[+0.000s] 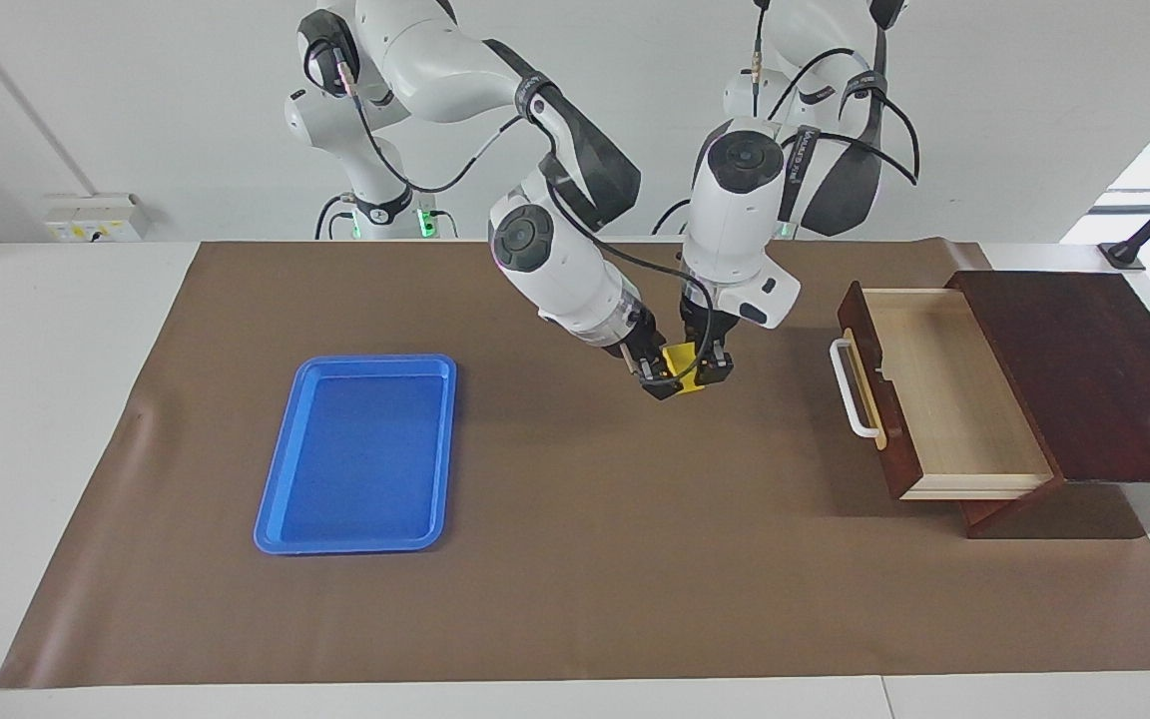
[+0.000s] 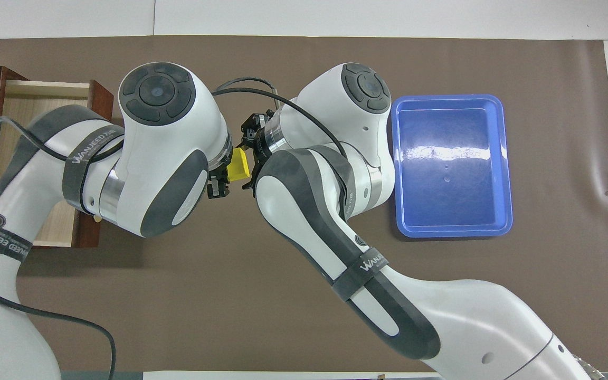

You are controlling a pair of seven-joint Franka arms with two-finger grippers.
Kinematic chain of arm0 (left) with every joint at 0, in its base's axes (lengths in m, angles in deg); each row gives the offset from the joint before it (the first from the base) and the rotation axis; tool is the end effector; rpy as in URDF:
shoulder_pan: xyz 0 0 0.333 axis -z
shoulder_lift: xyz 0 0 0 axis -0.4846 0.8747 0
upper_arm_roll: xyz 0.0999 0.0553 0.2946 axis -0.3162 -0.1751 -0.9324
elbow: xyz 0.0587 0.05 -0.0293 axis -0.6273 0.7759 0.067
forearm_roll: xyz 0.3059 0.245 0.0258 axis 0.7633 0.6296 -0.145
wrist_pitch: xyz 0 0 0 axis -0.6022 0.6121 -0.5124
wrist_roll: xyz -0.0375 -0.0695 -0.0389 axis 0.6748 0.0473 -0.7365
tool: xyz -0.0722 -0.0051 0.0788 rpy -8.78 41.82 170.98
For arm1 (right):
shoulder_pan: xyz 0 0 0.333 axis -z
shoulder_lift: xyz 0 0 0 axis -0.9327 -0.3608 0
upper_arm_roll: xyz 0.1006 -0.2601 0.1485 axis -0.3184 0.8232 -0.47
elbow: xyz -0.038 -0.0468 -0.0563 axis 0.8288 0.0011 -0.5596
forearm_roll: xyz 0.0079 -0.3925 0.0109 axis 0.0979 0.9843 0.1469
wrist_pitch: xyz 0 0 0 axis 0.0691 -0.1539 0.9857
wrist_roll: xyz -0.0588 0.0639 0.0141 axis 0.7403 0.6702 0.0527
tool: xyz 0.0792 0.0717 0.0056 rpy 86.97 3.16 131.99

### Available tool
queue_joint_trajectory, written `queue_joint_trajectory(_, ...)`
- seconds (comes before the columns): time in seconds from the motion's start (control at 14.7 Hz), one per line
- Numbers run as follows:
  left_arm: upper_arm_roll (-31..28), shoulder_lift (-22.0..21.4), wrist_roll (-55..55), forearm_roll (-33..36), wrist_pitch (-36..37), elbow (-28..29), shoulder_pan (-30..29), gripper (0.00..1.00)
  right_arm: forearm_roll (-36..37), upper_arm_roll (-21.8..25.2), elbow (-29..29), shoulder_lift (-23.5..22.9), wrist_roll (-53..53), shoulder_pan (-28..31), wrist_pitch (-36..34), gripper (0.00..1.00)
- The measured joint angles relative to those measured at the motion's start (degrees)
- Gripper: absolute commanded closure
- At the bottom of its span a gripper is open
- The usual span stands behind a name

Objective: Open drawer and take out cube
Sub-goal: 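Grasp the yellow cube with the right gripper from the left gripper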

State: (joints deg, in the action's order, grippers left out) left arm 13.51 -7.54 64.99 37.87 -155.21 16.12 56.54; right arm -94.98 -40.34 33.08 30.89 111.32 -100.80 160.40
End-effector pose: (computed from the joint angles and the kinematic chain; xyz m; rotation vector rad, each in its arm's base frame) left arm 0.5478 -0.3139 0.4765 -2.1449 -2.2522 -0.0451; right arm 0.5984 0.4203 0.4322 -2.0642 1.7445 0.6256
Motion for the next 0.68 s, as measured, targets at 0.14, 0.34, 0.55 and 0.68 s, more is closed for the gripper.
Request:
queue_joint_trajectory(0.14,0.1,0.0,0.0,0.0,0.2,0.2,0.0,1.0,0.0,0.2,-0.1,-0.1,0.0,0.0,0.4,1.0)
queue_joint_trajectory(0.34,0.1,0.0,0.0,0.0,0.1,0.3,0.1,1.0,0.0,0.2,-0.2,-0.2,0.0,0.0,0.5,1.0)
queue_joint_trajectory(0.55,0.1,0.0,0.0,0.0,0.1,0.3,0.1,0.89,0.0,0.2,-0.2,-0.2,0.0,0.0,0.5,1.0)
queue_joint_trajectory(0.68,0.1,0.0,0.0,0.0,0.1,0.3,0.1,0.0,0.0,0.2,-0.2,-0.2,0.0,0.0,0.6,1.0)
